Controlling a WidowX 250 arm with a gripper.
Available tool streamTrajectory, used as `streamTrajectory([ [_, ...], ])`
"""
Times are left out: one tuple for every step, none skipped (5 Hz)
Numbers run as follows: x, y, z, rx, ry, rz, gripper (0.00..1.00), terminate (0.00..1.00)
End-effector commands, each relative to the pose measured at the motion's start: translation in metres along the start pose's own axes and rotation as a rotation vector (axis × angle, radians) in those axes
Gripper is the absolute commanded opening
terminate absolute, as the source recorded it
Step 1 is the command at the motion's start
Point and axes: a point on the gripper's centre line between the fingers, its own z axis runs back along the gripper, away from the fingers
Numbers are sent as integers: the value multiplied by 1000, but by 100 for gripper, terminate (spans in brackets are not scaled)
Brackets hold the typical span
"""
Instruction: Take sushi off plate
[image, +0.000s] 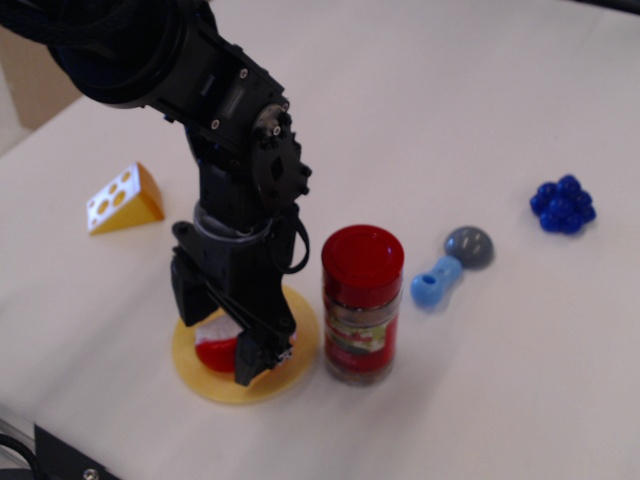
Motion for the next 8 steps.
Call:
streamTrajectory([
  [6,11,-6,-25,-20,20,0,0],
  [8,21,17,7,-56,76,0,0],
  [19,37,47,38,-84,172,0,0],
  [44,50,60,8,-105,240,0,0],
  [70,60,52,-20,-95,307,0,0],
  [95,63,40,-33,-102,314,0,0],
  [123,57,31,-30,-117,319,0,0],
  [149,60,32,-32,-127,330,0,0],
])
